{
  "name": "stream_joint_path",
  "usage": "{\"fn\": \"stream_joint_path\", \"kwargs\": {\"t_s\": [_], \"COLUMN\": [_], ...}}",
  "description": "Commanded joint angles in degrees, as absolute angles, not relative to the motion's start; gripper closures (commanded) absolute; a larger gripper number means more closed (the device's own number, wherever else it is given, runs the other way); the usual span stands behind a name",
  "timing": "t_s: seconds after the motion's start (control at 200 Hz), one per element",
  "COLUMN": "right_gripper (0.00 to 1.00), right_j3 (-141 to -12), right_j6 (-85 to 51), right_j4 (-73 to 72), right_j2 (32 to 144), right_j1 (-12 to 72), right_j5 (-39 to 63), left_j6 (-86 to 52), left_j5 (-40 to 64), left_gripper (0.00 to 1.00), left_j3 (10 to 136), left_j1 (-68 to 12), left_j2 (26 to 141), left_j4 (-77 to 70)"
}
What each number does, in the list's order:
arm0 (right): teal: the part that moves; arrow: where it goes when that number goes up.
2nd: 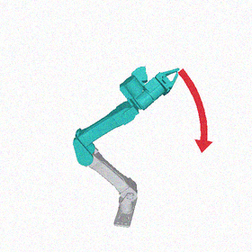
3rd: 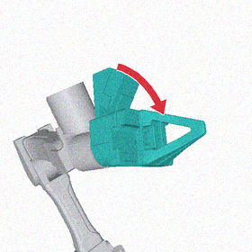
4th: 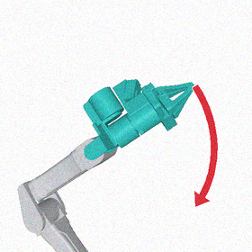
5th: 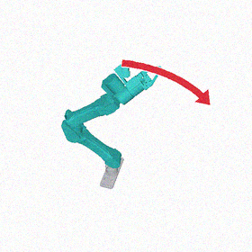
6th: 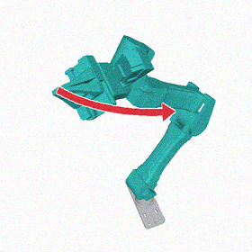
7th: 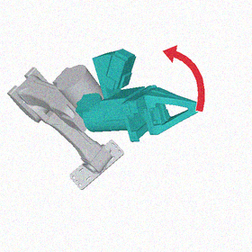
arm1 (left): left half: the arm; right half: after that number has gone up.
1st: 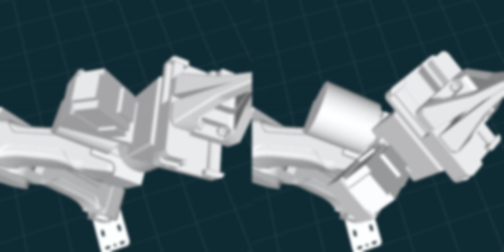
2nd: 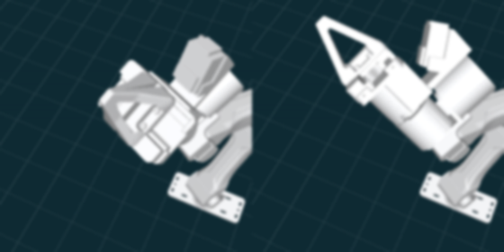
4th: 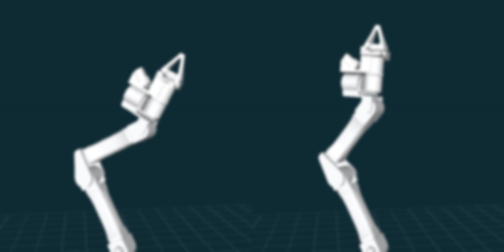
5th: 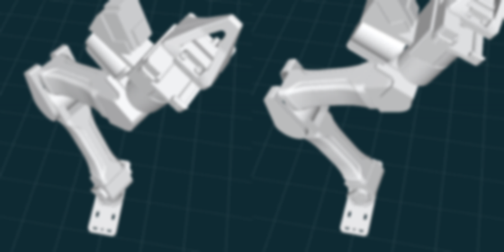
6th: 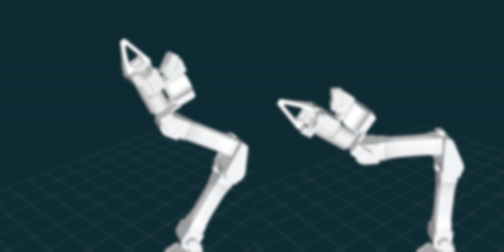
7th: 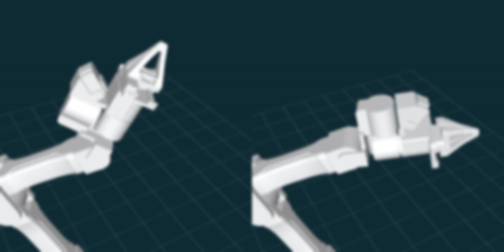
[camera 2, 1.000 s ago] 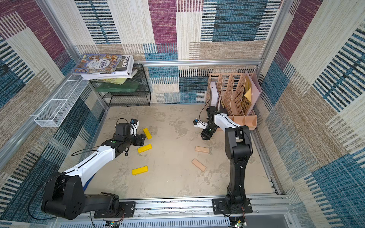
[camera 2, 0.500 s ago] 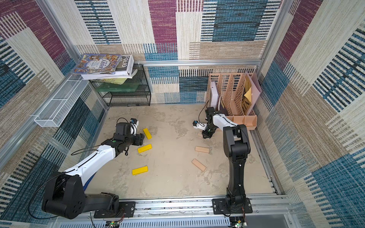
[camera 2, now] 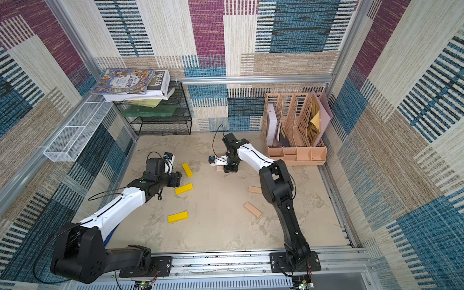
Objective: Assemble the number 6 with building blocks
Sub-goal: Place the building block at the center of the board.
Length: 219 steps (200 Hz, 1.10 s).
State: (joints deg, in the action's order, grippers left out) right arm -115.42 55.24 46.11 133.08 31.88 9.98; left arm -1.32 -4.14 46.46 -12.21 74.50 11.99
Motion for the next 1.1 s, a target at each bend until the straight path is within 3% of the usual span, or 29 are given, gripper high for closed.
{"fn": "stream_joint_path", "kwargs": {"t_s": [0.0,0.531,0.761,0.947,1.092], "right_gripper": [0.86,0.74,0.58,0.39,0.38], "right_j3": [-119.30,-116.40,-116.11,-116.32,-117.49], "right_j6": [58.29,58.18,57.67,55.70,53.71], "right_j4": [46.62,45.79,45.48,44.43,44.27], "right_j2": [135.38,136.23,136.69,136.62,136.10], "right_j1": [33.11,33.31,33.11,32.97,32.88], "right_j5": [12.38,12.05,11.16,9.96,10.23], "left_j6": [-1.43,-2.99,-3.08,-2.90,-2.90], "left_j5": [-5.80,-7.51,-7.65,-7.98,-8.00], "left_gripper": [0.27,0.28,0.27,0.27,0.27], "left_j3": [45.57,44.44,45.47,46.15,47.32], "left_j1": [-12.11,-12.13,-12.13,-12.13,-12.13], "left_j2": [72.43,68.93,70.12,70.84,71.83], "left_j4": [13.32,16.30,17.06,17.29,17.33]}}
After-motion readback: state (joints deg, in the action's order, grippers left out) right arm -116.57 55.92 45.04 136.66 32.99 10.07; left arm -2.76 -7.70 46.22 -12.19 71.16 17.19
